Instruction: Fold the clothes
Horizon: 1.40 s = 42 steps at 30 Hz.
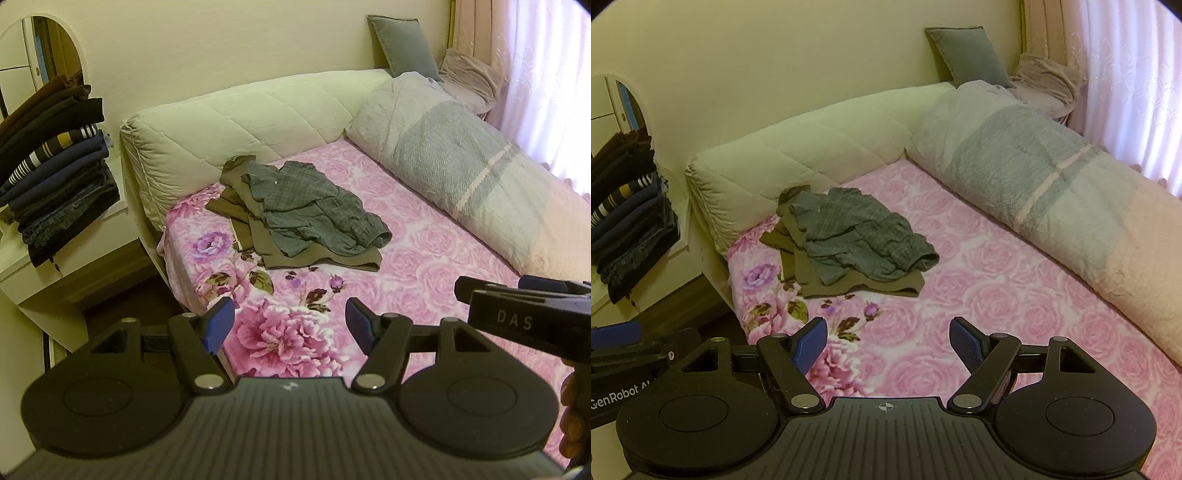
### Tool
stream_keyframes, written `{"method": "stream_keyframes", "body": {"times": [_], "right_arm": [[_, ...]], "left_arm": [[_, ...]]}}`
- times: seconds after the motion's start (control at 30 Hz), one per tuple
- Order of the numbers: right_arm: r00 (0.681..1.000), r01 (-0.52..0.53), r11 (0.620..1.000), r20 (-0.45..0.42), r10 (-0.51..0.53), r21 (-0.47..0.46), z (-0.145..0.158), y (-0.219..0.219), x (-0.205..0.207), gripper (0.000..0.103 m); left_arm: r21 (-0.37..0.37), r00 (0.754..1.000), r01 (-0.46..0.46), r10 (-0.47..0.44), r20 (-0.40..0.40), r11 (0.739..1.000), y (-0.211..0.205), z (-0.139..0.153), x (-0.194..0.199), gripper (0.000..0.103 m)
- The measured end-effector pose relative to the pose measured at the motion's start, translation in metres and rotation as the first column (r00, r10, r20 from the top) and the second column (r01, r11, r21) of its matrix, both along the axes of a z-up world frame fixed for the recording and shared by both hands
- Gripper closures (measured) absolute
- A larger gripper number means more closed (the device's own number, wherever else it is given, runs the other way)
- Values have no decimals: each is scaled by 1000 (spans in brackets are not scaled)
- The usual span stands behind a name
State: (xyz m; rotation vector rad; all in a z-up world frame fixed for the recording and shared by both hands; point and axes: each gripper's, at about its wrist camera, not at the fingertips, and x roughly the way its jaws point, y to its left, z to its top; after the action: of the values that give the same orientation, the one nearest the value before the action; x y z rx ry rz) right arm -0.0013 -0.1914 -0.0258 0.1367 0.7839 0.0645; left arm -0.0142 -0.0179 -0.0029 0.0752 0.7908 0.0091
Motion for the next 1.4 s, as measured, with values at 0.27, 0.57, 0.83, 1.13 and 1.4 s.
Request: {"method": "stream_keyframes", "body": {"times": [0.27, 0.57, 0.83, 1.13, 1.4], "right_arm": [[1000, 8, 1000, 18, -8, 0, 5, -1, -10, 27], [999, 17, 1000, 29, -17, 6, 7, 0, -24, 27], [999, 38, 998, 34, -40, 51, 10, -2, -27, 27], [998, 59, 996, 1, -59, 61, 5, -5, -22, 27], [997, 83, 996, -10, -83, 30, 0, 1, -12, 27]], "left_arm": [[8, 1000, 11, -11, 4, 1000, 1, 6, -8, 40], [16, 1000, 13, -13, 15, 1000, 6, 12, -18, 40], [1, 1000, 1, -1, 11, 1000, 18, 9, -19, 40], [-7, 1000, 20, -20, -15, 1000, 26, 1, -4, 40], [-17, 998, 56, -56, -26, 998, 30, -4, 15, 40]]}}
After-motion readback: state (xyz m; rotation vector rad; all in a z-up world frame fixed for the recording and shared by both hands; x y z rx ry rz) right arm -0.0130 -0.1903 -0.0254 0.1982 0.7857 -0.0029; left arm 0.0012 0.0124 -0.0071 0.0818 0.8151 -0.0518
